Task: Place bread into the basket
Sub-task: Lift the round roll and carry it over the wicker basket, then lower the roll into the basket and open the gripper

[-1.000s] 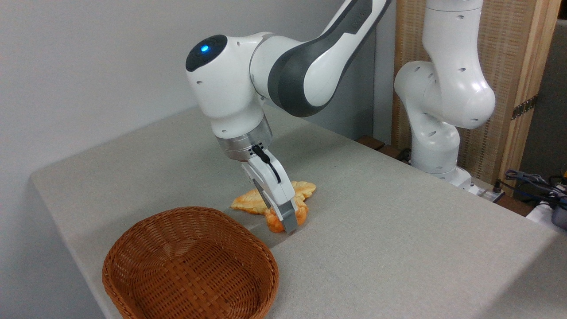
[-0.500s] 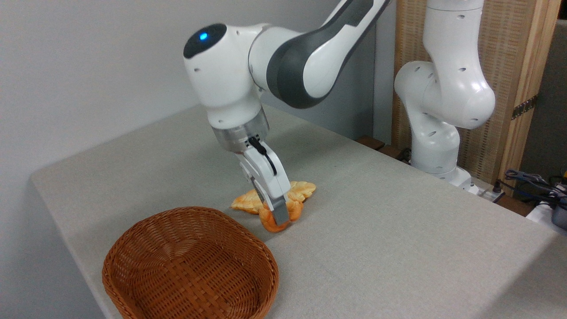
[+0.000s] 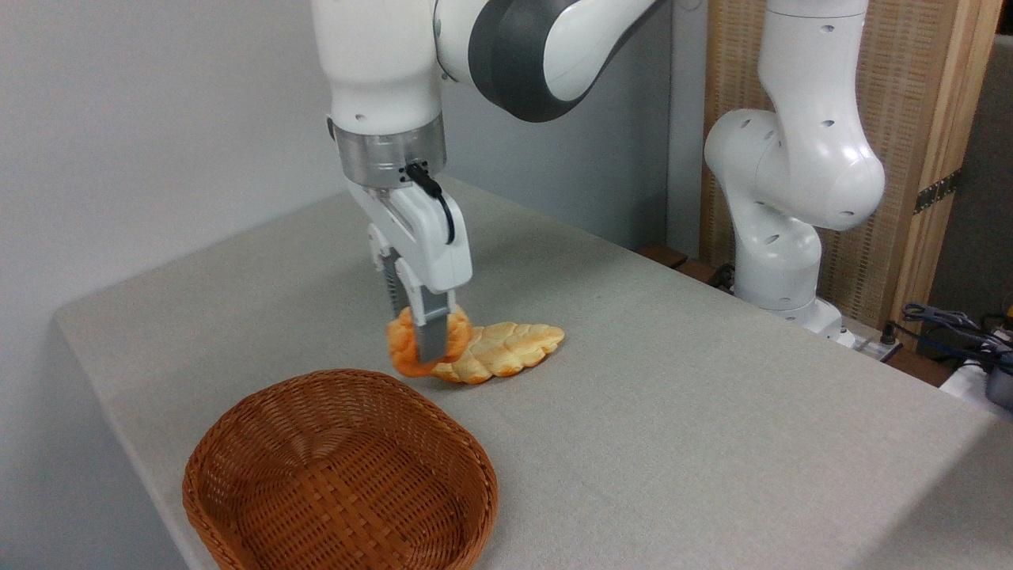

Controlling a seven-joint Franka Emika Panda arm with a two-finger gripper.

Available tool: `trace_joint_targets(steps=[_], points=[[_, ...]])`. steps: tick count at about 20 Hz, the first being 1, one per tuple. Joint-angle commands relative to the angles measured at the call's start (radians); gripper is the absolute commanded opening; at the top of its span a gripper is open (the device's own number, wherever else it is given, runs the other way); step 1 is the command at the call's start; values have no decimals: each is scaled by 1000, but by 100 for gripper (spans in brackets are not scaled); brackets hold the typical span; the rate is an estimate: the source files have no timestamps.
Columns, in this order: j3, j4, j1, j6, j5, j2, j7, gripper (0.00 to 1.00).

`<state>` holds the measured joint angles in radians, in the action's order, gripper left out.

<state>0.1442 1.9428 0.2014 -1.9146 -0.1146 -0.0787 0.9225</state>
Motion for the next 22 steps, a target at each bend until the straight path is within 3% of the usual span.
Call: trace_joint_targets(steps=[1, 3, 5, 7, 18, 22], points=[[8, -15, 1, -118, -37, 26, 3, 44], [9, -13, 1, -174, -45, 39, 1, 50], [8, -13, 1, -228, -53, 57, -1, 88], [8, -15, 1, -264, -54, 71, -4, 98], [8, -15, 1, -267, -60, 76, -4, 100], [3, -15, 3, -262, -57, 45, -79, 100]])
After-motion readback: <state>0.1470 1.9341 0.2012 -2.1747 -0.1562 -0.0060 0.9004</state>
